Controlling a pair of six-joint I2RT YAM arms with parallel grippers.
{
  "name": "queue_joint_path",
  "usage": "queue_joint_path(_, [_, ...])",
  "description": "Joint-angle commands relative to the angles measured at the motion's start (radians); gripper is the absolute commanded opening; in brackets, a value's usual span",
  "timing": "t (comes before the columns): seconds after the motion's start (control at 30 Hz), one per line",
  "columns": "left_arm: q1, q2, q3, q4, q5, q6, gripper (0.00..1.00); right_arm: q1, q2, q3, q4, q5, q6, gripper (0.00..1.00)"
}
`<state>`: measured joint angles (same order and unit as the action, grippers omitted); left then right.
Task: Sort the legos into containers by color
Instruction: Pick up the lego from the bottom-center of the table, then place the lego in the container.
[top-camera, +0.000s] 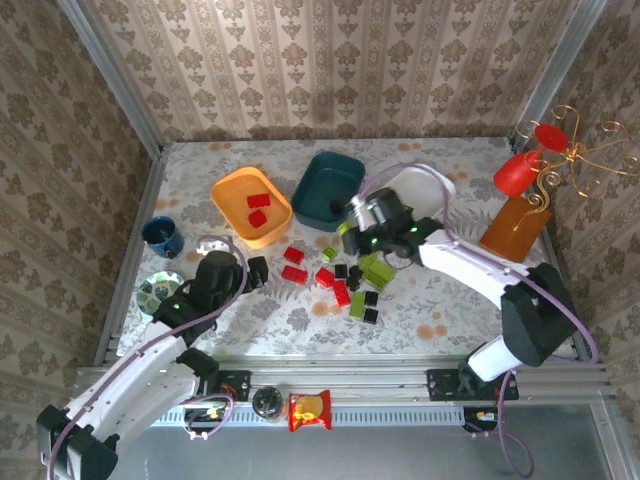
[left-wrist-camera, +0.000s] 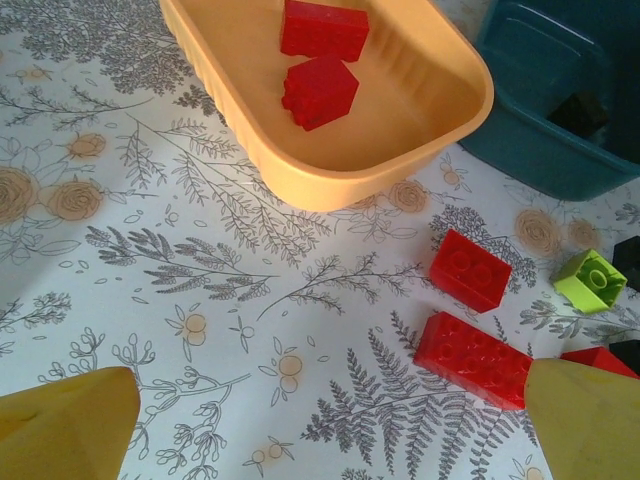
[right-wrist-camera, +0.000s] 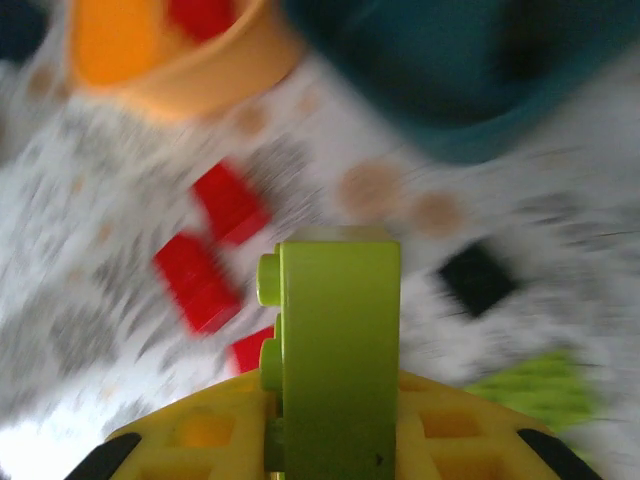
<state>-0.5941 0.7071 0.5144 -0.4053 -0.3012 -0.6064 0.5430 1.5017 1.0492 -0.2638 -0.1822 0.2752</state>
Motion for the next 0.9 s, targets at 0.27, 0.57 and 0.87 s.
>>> queue_joint_path(0.27, [0.006,0.029,0.006,0.060,0.069,0.020,1.00,-0.289,0.182,0.210,-0.108,0.415,0.161,0.14])
queue_joint_path(0.57, [0.007,0.062,0.010,0.052,0.135,0.026,1.00,-0.341,0.440,0.456,-0.256,0.541,0.194,0.24])
queue_joint_path(0.87, [0.011,0.224,0.099,0.045,0.236,0.125,1.00,-0.326,0.400,0.465,-0.224,0.480,0.168,0.70])
